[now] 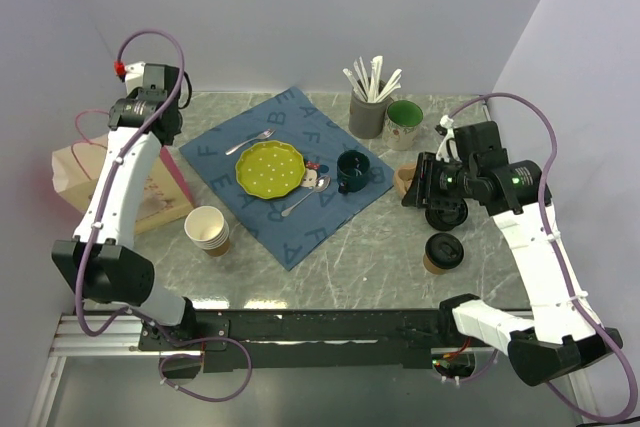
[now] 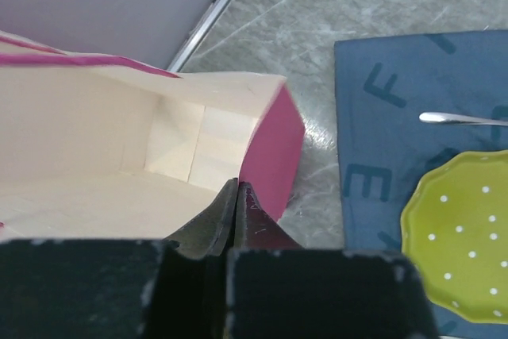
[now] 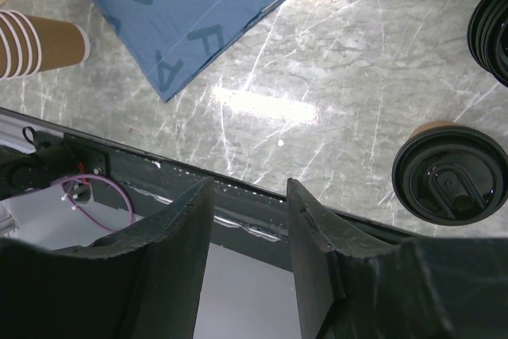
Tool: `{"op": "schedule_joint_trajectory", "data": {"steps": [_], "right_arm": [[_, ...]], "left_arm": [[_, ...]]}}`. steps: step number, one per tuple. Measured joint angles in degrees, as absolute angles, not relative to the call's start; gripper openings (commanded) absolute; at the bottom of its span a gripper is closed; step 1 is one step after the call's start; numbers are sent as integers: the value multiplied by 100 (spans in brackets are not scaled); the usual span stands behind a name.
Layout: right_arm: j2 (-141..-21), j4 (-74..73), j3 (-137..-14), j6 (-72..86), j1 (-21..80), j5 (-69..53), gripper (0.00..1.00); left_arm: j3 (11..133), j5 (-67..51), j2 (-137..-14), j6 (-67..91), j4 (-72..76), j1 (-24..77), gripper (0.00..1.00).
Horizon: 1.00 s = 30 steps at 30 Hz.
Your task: Pack the takeout coffee
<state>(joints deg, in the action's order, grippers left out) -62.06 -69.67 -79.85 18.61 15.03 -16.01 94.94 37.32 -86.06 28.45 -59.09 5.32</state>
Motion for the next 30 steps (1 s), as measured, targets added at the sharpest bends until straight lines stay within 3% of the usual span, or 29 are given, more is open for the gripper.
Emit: {"op": "schedule_joint_trajectory", "data": {"steps": [17,30], "right_arm": [[-6202,-7002,-8296,1986,1503,-1704,50],[-6147,-6987,-8433,1979,1503,-1778,50]], "left_arm": [[11279,3776,-8908,2722,-6154,1059,1],[12149,2985,-8433,2722,-6377,1752,1]]}}
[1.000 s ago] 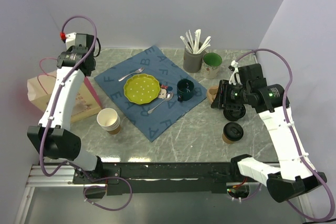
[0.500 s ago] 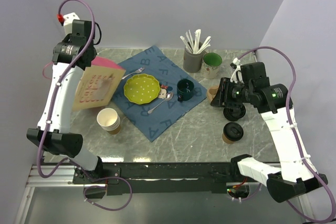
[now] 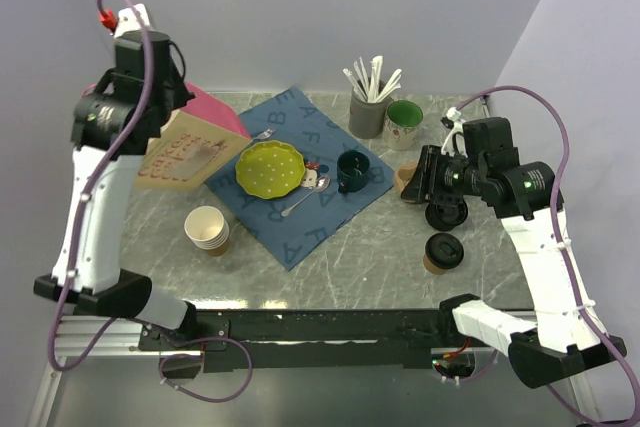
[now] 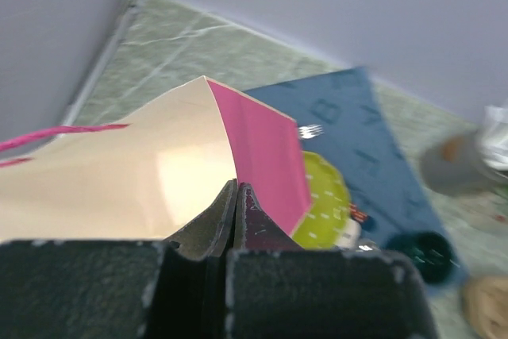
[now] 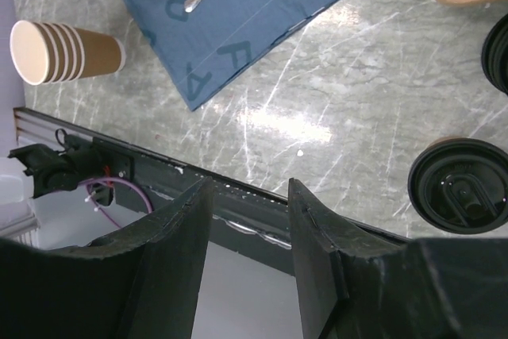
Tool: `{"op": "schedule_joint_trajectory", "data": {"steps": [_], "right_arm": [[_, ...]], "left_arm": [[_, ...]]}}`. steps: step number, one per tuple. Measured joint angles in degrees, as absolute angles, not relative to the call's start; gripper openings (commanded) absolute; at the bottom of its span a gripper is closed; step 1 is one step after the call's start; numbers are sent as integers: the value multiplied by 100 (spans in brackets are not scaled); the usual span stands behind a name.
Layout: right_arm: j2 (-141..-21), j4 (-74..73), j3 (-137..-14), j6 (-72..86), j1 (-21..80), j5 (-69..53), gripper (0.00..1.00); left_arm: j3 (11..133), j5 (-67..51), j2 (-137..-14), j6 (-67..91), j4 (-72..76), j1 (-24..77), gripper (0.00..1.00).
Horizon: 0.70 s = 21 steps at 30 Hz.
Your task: Pack the takeout coffee
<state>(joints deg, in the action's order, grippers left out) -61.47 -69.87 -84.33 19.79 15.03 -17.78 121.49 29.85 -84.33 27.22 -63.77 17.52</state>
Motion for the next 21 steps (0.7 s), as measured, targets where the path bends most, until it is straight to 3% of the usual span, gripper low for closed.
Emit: {"op": "schedule_joint_trajectory", "data": {"steps": [7,14,21], "right_arm": [[-6093,-6919,-8433,1986,1503,-1962,51],[-5887,-6805,-8396,1994,1503,-2001,51],[-5623,-6772,-8285,2005,1503,-1999,51]], "left_arm": [[12451,1645,-7832,2908,-6672,1776,1],[11784,126,-7089,3374,-6816,1940,1],[11605,-587,-6938,3918,-7072,2287,1]]}}
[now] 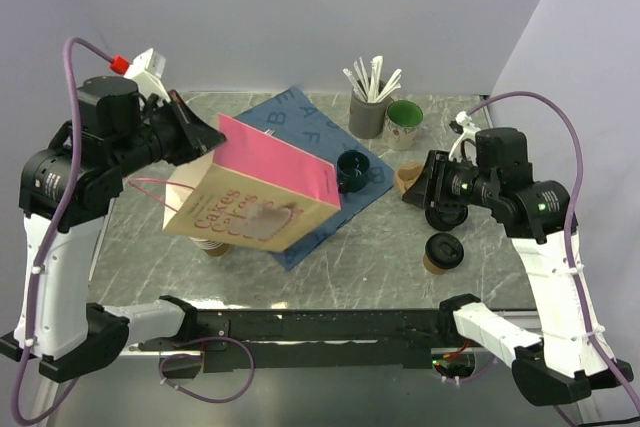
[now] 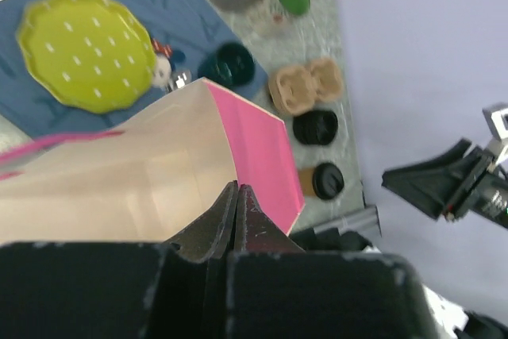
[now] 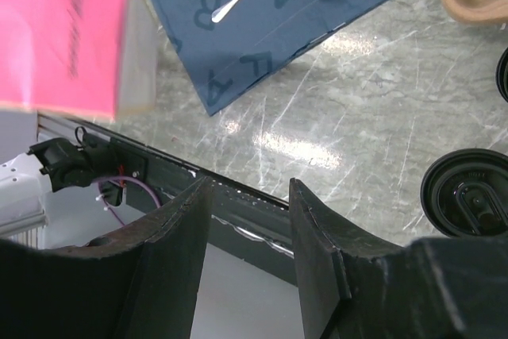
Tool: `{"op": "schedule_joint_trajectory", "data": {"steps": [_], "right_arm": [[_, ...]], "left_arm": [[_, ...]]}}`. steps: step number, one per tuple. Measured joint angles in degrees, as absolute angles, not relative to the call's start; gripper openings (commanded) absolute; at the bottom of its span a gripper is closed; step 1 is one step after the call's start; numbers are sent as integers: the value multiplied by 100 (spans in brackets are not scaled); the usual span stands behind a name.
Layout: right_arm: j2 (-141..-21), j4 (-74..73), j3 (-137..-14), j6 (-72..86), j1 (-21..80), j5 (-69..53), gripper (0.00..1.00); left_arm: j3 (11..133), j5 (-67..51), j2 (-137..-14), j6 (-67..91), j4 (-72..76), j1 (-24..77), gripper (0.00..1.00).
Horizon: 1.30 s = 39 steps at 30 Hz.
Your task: Pack the takeout coffee
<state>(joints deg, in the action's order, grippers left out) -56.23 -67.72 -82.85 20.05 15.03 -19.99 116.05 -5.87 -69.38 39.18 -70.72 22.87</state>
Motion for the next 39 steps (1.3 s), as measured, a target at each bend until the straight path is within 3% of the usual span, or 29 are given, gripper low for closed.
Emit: {"op": "schedule_joint_trajectory", "data": {"steps": [10,17,20,23,24,26,30,34,39], "right_arm": [[-5330,-6779,-8123,1997,1503,-1997,52],[-5236,-6781,-8097,1986,1503,-2005,52],[-5196,-6781,-8093,1979,1503,-2003,53],[-5170,-6785,-8093,1959,1503,-2001,53],[-5164,-6790,-8093,1959,1503,-2001,54],[-5157,-6801,-8093,1959,1503,-2001,54],[-5157,-6838,-8093,1962,1503,-1999,54],[-5159,-6895,-8095,1992,1503,-2001,55],[-5168,-6971,-8095,2112,1503,-2001,56]], "left_arm": [[9824,-399,-6285,5137,-6779,3684,1],[9723,530,-6855,5983,-6700,4899,1],[9717,832,-7227,6296,-6617,5310,6],[9601,1009,-7522,6565,-6399,5671,23],[9577,1046,-7614,6630,-6351,5765,36],[9577,1079,-7797,6713,-6252,5896,43],[9870,1170,-8193,6777,-6204,6108,67],[10532,1238,-8473,6595,-6243,6145,77],[11231,1365,-8486,6187,-6318,6136,78]]}}
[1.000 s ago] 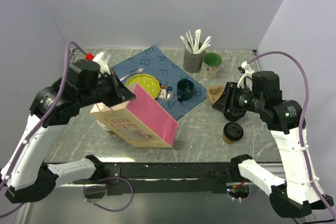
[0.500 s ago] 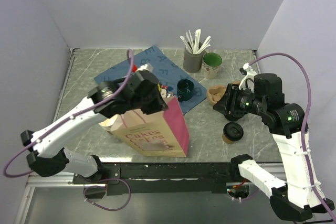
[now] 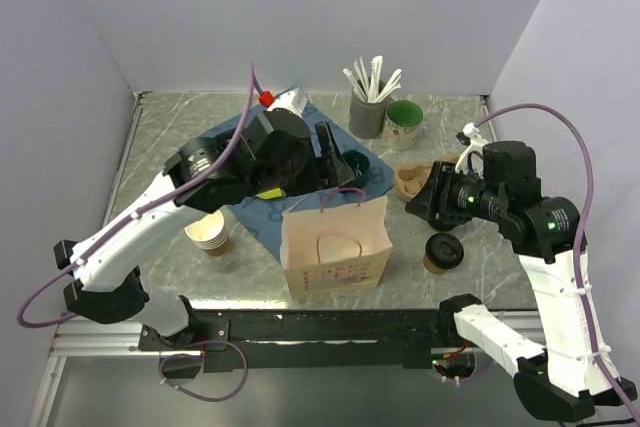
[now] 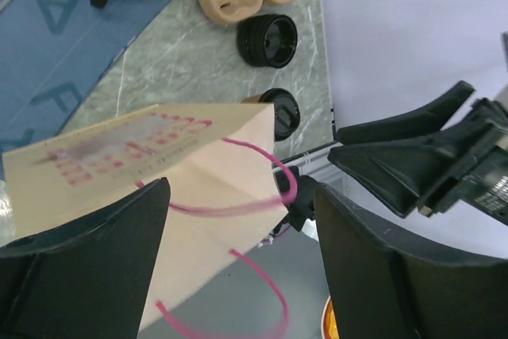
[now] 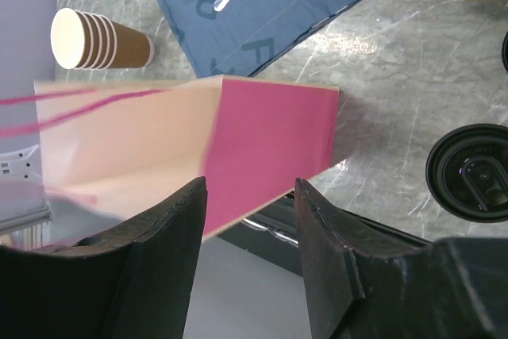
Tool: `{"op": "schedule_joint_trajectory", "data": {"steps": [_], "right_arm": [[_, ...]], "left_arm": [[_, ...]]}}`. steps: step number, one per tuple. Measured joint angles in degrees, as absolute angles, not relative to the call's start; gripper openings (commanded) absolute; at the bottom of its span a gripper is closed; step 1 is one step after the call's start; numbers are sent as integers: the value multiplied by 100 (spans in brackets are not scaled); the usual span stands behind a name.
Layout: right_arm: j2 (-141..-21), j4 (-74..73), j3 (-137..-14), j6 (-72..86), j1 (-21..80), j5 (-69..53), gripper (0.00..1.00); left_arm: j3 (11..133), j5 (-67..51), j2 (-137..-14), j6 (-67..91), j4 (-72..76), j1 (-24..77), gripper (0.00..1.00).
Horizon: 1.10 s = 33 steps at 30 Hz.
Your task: Pack the takeout coffee
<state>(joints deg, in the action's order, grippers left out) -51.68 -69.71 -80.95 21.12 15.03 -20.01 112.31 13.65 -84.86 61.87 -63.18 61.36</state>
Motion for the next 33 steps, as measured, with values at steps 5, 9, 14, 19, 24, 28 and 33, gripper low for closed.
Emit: {"op": "schedule_joint_trajectory", "data": {"steps": [5,9,14,19,24,28,33], "right_arm": [[-5304,-6993,-8099,2187,1503,-1946,56],[-5481,-7017,-8219,2180,1503,-1798,56],[-5900,-6993,-8650,2095,1503,-1389,57],[-6211,-6923,-9094,2005,1503,-1074,57],[-6340,-6836,-9122,2005,1503,-836,56],[-6523,-6670,-9118,1909,1492,-484,57],[-7240,-6469,-9120,1594,1039,-342,60]], "left_arm": [[11452,1520,-8414,5892,-6600,6038,76],[11367,1699,-8283,5854,-7054,5951,75],[10838,1763,-7948,5937,-7439,5944,73],[9769,1636,-7432,5990,-7356,5944,71],[9389,1625,-7297,5975,-7312,5944,62],[9196,1643,-7303,5911,-7214,5944,45],[9107,1640,-7411,5658,-7035,5944,34]]}}
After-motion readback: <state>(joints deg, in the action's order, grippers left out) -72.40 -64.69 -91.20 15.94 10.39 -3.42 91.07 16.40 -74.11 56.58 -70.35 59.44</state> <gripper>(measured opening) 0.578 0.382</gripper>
